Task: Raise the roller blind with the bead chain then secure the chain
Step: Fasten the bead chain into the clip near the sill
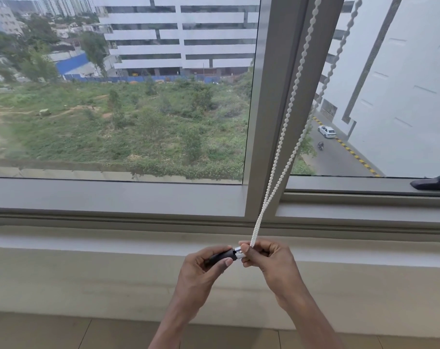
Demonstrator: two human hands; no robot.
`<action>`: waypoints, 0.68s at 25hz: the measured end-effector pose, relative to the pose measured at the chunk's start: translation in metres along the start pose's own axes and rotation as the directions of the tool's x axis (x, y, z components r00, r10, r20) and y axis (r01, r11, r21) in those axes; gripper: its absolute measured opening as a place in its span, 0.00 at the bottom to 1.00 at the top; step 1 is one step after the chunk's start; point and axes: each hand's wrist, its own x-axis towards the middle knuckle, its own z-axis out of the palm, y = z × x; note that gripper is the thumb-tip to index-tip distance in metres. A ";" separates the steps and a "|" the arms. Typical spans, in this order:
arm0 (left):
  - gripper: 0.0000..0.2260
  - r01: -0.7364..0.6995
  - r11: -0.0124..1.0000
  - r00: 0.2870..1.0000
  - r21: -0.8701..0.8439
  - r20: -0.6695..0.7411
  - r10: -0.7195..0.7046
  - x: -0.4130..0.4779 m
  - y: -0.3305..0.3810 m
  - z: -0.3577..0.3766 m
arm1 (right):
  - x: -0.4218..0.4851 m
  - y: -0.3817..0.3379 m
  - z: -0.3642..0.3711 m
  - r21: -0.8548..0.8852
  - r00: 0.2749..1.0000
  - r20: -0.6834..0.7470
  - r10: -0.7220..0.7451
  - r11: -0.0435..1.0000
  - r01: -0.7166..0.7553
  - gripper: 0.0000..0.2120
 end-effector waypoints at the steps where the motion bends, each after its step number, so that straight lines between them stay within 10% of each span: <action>1: 0.10 0.000 1.000 1.000 0.012 -0.001 0.000 -0.001 0.000 0.000 | -0.001 0.000 0.000 0.017 1.000 -0.003 -0.003 1.000 0.003 0.04; 17: 0.06 0.087 0.995 0.996 0.041 -0.017 -0.086 -0.001 0.007 0.005 | -0.002 -0.002 -0.001 -0.017 1.000 0.004 -0.019 1.000 0.019 0.03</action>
